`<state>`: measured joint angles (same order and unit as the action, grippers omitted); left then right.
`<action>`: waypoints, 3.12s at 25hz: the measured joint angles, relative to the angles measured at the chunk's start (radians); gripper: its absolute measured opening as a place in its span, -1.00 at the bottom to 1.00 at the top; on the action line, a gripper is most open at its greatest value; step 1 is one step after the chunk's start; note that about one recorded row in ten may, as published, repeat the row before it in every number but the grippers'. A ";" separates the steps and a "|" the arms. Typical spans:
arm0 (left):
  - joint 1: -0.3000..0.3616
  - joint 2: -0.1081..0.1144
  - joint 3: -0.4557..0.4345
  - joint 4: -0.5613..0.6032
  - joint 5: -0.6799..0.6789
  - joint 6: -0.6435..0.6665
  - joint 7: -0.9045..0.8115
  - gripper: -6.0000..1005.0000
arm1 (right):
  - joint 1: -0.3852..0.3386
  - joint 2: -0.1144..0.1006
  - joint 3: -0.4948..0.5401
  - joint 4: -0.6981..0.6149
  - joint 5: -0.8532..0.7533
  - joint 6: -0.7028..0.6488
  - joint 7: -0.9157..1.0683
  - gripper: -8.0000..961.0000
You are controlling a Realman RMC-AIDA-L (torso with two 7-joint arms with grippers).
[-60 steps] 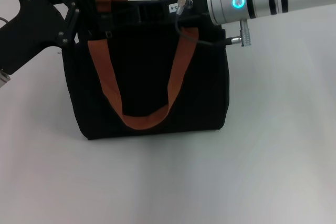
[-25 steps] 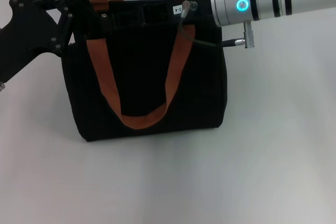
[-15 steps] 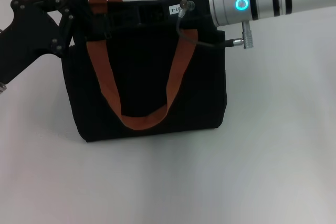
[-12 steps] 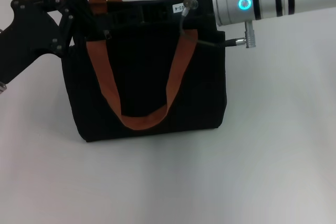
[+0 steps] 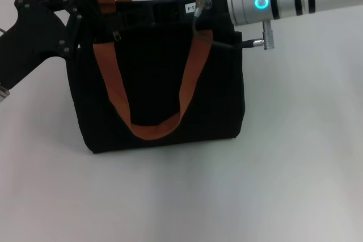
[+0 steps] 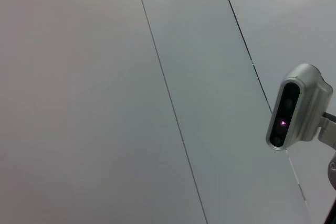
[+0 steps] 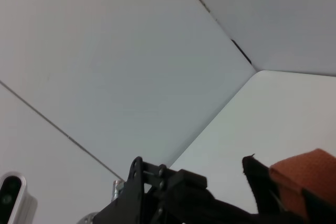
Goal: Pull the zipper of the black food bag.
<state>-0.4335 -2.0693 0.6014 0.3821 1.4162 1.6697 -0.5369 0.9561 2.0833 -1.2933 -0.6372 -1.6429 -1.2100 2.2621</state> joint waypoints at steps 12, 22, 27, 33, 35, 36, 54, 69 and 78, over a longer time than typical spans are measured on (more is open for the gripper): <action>-0.011 0.000 -0.021 -0.009 -0.002 -0.015 0.000 -0.94 | 0.018 0.006 -0.030 -0.001 0.011 -0.014 -0.002 -0.04; -0.006 0.000 -0.027 -0.019 -0.012 -0.010 0.000 -0.94 | 0.014 0.005 -0.030 0.005 0.009 0.014 -0.005 -0.05; -0.003 0.000 -0.021 -0.019 -0.013 -0.005 0.000 -0.94 | 0.017 0.005 -0.037 0.005 0.006 0.033 -0.005 -0.05; -0.003 0.000 -0.022 -0.023 -0.014 -0.001 0.000 -0.94 | 0.039 0.006 -0.056 -0.001 0.009 0.012 -0.001 -0.05; -0.004 0.000 -0.025 -0.028 -0.014 0.002 0.000 -0.94 | 0.037 0.006 -0.053 0.001 0.009 0.022 0.000 -0.05; -0.004 0.000 -0.026 -0.029 -0.014 0.003 0.000 -0.94 | 0.036 0.005 -0.052 0.004 0.009 0.023 0.000 -0.05; -0.002 0.002 -0.029 -0.029 -0.014 0.009 0.000 -0.93 | 0.032 0.003 -0.048 0.003 0.004 0.025 0.002 -0.12; -0.002 0.002 -0.029 -0.029 -0.014 0.008 0.000 -0.93 | 0.030 0.003 -0.056 -0.003 -0.002 0.045 -0.047 -0.98; -0.002 0.002 -0.041 -0.029 -0.014 0.003 0.000 -0.93 | 0.031 0.003 -0.057 -0.010 -0.005 0.052 -0.052 -0.98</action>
<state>-0.4356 -2.0677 0.5607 0.3528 1.4019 1.6724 -0.5369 0.9872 2.0862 -1.3499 -0.6474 -1.6482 -1.1583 2.2101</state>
